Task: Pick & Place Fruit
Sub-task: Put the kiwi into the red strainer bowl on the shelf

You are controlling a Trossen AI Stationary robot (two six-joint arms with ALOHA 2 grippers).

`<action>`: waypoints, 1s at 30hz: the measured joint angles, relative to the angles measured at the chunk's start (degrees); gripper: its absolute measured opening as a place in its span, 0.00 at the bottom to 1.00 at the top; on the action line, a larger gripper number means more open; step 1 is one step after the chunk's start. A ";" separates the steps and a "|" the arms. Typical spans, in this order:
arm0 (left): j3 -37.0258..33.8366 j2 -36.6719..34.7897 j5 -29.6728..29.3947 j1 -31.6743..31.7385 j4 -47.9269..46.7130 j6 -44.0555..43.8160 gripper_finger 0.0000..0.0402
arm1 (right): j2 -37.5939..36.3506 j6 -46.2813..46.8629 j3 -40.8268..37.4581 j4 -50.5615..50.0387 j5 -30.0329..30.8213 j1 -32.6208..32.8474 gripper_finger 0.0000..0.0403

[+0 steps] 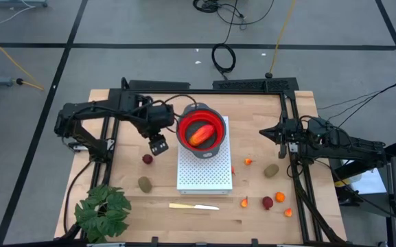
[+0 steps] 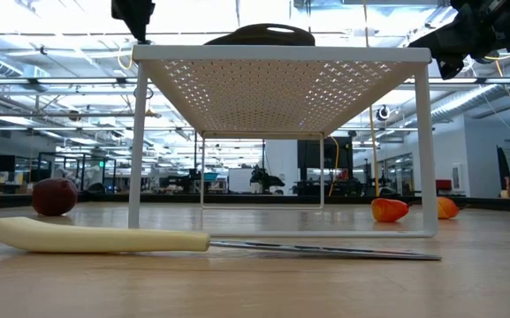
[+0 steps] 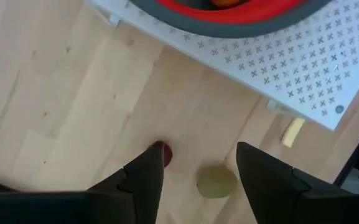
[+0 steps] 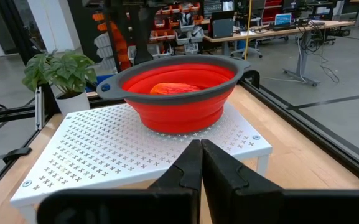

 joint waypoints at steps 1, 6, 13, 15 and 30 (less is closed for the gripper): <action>-0.29 0.00 0.47 -0.34 -0.02 -0.07 0.49 | 0.01 0.00 0.00 0.00 0.00 0.00 0.01; -3.21 0.00 2.90 -2.05 -0.04 -4.94 0.48 | 0.00 0.00 0.00 0.00 0.00 0.00 0.01; -12.25 -1.60 2.99 -4.48 -0.02 -14.49 0.49 | 0.02 0.00 0.00 -0.02 0.00 0.00 0.01; -15.13 -1.62 3.51 -5.21 0.10 -16.78 0.48 | 0.01 0.00 0.00 0.00 -0.01 0.00 0.01; -28.10 -1.62 7.53 -11.29 9.21 -30.98 0.54 | 0.01 0.00 0.00 0.00 -0.02 0.00 0.01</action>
